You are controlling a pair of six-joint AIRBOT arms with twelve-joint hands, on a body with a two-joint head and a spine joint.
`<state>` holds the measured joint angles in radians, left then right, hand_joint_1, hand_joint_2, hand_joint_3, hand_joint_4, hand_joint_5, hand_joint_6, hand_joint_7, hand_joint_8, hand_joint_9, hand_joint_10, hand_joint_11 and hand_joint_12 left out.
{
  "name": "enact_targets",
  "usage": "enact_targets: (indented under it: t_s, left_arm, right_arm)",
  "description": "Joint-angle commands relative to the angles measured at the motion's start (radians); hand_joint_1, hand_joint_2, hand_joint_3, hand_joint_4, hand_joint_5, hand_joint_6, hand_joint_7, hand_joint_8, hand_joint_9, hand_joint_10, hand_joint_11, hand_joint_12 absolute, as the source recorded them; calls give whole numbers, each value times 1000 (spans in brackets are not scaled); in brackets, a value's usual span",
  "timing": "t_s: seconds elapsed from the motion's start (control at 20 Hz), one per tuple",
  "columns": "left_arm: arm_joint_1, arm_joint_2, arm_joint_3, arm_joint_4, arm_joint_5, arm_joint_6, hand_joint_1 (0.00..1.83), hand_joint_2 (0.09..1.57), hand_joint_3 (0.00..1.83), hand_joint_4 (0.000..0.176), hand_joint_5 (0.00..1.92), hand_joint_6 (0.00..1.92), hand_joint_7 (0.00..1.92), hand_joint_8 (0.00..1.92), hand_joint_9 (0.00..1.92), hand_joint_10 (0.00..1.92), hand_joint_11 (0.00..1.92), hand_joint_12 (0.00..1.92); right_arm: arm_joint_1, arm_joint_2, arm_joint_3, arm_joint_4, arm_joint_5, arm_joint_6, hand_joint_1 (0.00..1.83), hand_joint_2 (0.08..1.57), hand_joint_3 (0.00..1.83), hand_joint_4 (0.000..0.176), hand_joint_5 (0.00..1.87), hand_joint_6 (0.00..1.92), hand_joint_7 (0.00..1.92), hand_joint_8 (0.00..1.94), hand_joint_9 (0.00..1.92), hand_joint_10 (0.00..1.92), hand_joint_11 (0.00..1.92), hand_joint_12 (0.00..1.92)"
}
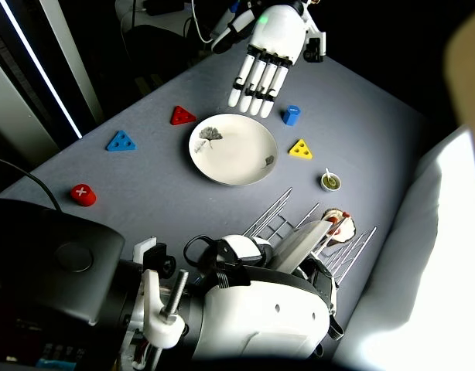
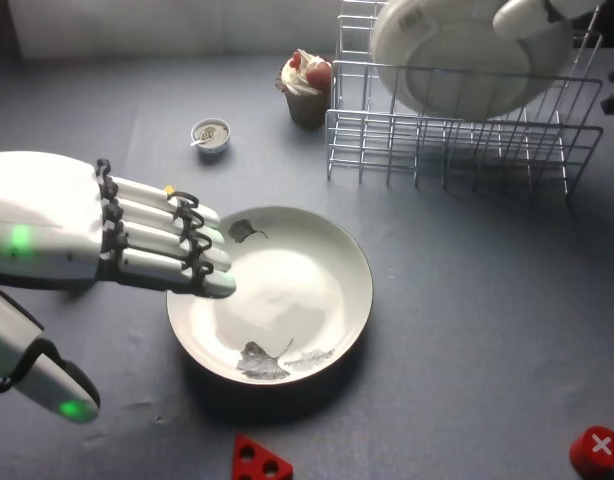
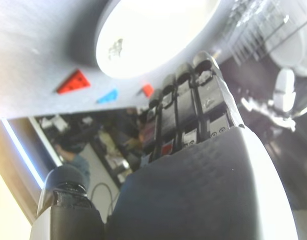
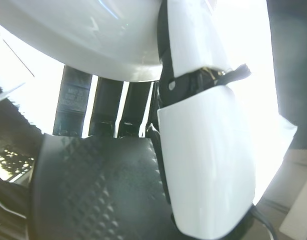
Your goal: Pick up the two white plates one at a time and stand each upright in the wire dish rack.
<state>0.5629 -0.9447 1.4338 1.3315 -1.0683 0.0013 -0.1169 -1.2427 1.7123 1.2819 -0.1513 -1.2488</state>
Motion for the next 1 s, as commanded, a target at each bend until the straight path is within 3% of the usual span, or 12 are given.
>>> enact_targets:
  t_s: [0.0, 0.05, 0.1, 0.15, 0.2, 0.25, 0.4, 0.6, 0.7, 0.95]
  left_arm:
    - [-9, 2, -2, -56, -42, -1, 8, 983, 0, 0, 128, 4, 185, 5, 175, 6, 154, 6]
    - [-8, 1, -3, -48, -36, -1, 6, 984, 0, 0, 125, 2, 179, 2, 170, 4, 148, 4]
    - [-7, 0, -3, -44, -31, -1, 0, 986, 0, 0, 122, 0, 176, 0, 163, 0, 138, 0]
    - [-4, -2, -3, -38, -25, -1, 0, 990, 1, 0, 120, 0, 173, 0, 162, 0, 141, 2]
    - [-1, -3, -4, -34, -18, -1, 0, 992, 2, 0, 119, 0, 176, 1, 168, 3, 143, 3]
    - [1, -5, -4, -26, -14, -1, 3, 990, 1, 0, 123, 1, 174, 0, 164, 1, 145, 4]
    - [6, -7, -10, -2, 5, -1, 8, 985, 0, 0, 131, 4, 186, 5, 182, 7, 172, 15]
    - [28, -15, -18, 10, 40, -1, 26, 984, 0, 0, 123, 1, 183, 3, 173, 4, 153, 6]
    - [44, -21, -24, 14, 66, -1, 0, 990, 2, 0, 100, 0, 168, 0, 165, 0, 143, 2]
    - [61, -28, -25, 40, 112, -1, 1, 988, 0, 0, 110, 2, 169, 0, 169, 1, 173, 13]
  right_arm:
    - [12, 6, 5, 43, 34, 23, 1418, 1014, 4, 0, 1066, 822, 1261, 318, 1221, 709, 1052, 808]
    - [11, 6, 6, 45, 32, 23, 1286, 1052, 0, 0, 1025, 913, 1230, 506, 1136, 278, 1069, 560]
    - [11, 6, 6, 45, 30, 23, 1186, 1103, 1, 0, 974, 977, 981, 200, 1087, 101, 1053, 443]
    - [10, 6, 6, 46, 29, 23, 1179, 1046, 0, 0, 832, 376, 914, 68, 1063, 36, 1051, 390]
    - [10, 6, 6, 49, 23, 23, 1109, 1022, 0, 0, 776, 114, 866, 17, 1031, 9, 1038, 355]
    - [10, 6, 5, 54, 17, 23, 1071, 995, 0, 0, 753, 29, 844, 4, 1012, 1, 1023, 328]
    - [11, 7, 5, 75, -4, 23, 910, 967, 0, 0, 647, 0, 763, 0, 860, 0, 905, 266]
    - [33, 15, 6, 88, -15, 23, 870, 945, 0, 29, 565, 1, 694, 0, 744, 0, 763, 204]
    - [49, 21, 5, 89, -16, 23, 811, 946, 0, 48, 562, 3, 650, 0, 606, 0, 591, 128]
    - [78, 33, 7, 89, -15, 17, 717, 950, 0, 38, 345, 0, 433, 0, 423, 0, 385, 31]
